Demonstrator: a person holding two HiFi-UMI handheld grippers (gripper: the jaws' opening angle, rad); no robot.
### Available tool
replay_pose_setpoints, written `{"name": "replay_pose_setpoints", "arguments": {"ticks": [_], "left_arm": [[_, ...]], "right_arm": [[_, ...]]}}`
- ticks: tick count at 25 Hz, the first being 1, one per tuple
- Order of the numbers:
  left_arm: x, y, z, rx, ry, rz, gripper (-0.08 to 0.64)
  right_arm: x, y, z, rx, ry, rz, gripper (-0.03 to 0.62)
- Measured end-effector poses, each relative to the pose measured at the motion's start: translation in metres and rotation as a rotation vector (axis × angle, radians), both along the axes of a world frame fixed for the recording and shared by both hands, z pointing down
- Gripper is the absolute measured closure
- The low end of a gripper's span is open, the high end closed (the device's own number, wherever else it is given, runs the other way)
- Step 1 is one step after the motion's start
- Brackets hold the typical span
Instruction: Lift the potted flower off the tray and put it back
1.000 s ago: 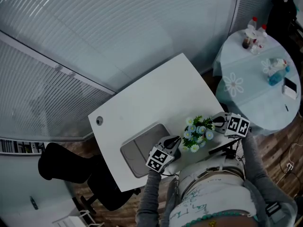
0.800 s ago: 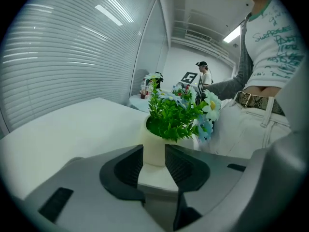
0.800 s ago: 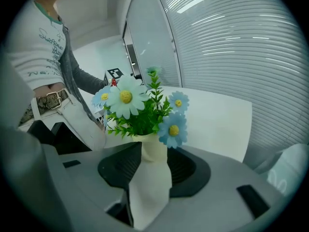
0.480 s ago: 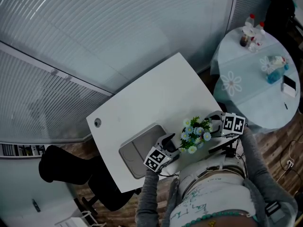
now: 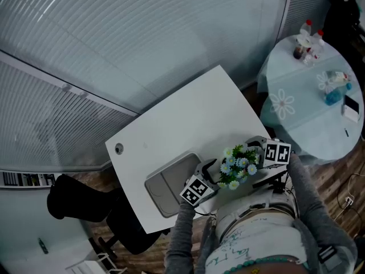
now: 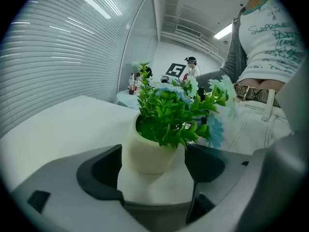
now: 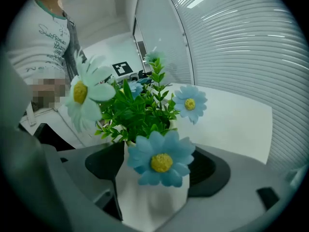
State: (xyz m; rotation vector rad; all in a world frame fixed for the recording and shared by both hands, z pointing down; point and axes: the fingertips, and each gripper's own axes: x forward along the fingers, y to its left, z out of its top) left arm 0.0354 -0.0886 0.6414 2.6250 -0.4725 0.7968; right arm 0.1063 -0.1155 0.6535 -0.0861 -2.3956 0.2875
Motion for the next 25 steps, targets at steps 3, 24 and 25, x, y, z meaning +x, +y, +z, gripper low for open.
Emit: {"name": "replay_pose_setpoints", "arguments": {"ticks": [3, 24, 25], "left_arm": [[0.005, -0.005, 0.003, -0.007, 0.001, 0.012, 0.158], [0.019, -0.014, 0.016, 0.019, -0.113, 0.082, 0.123], [0.019, -0.014, 0.017, 0.022, -0.12, 0.082, 0.123]], "right_arm": [[-0.008, 0.003, -0.005, -0.018, 0.002, -0.04, 0.219], [-0.028, 0.006, 0.002, -0.017, -0.008, -0.142, 0.209], [-0.028, 0.006, 0.003, -0.018, -0.01, -0.14, 0.209]]}}
